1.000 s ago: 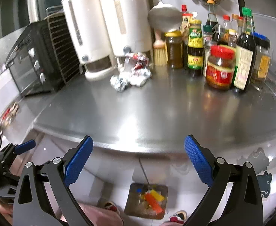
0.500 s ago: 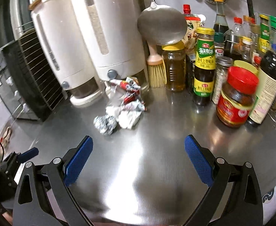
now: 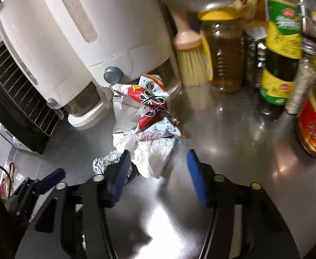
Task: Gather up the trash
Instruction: 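Grasp the foil ball with the left tool while the right grasps the white tissue, then carry the foil ball and tissue down over the bin with both tools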
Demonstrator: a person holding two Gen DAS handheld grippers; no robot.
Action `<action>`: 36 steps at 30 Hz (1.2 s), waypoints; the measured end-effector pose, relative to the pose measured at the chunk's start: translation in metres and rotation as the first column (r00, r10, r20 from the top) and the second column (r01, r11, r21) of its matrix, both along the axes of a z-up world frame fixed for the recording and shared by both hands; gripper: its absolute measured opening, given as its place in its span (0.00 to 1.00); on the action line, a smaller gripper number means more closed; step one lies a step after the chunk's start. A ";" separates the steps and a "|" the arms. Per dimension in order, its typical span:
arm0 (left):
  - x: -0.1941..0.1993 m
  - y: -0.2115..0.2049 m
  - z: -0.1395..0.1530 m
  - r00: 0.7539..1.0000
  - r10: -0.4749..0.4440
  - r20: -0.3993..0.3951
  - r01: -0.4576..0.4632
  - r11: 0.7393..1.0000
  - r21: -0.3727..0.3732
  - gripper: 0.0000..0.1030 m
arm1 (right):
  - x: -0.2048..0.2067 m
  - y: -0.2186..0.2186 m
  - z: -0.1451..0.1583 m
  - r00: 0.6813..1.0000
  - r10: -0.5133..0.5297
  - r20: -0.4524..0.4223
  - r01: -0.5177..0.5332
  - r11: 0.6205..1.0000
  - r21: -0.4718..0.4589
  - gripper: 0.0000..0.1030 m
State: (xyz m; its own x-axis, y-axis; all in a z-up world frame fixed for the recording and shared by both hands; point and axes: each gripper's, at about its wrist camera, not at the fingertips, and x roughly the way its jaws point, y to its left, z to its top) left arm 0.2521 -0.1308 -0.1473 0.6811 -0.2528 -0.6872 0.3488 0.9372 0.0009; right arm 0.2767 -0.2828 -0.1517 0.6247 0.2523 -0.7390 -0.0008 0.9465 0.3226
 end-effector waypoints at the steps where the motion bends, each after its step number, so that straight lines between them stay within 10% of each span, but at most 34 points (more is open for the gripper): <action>1: 0.004 -0.001 -0.002 1.000 -0.003 -0.007 0.003 1.000 -0.001 0.70 | 0.005 0.002 -0.002 1.000 0.002 -0.013 -0.002 1.000 0.002 0.44; 11: 0.032 -0.013 -0.015 0.996 -0.058 -0.075 0.056 0.998 -0.031 0.32 | 0.028 0.016 -0.022 0.996 0.026 -0.084 -0.026 1.000 0.002 0.25; 16: 0.026 -0.013 -0.013 0.994 -0.069 -0.080 0.067 0.997 -0.031 0.29 | 0.024 0.015 -0.021 0.996 0.043 -0.078 -0.043 0.999 0.002 0.08; 36: -0.110 0.026 0.039 0.999 -0.035 0.015 0.035 0.999 -0.030 0.27 | -0.129 0.013 0.057 0.989 0.126 0.074 -0.123 0.991 -0.045 0.08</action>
State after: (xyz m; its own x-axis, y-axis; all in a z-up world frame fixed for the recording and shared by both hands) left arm 0.1425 -0.1047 -0.1083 0.6810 -0.2974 -0.6691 0.3816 0.9240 -0.0223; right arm 0.1473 -0.2697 -0.0944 0.6456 0.3029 -0.7011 -0.1426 0.9496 0.2790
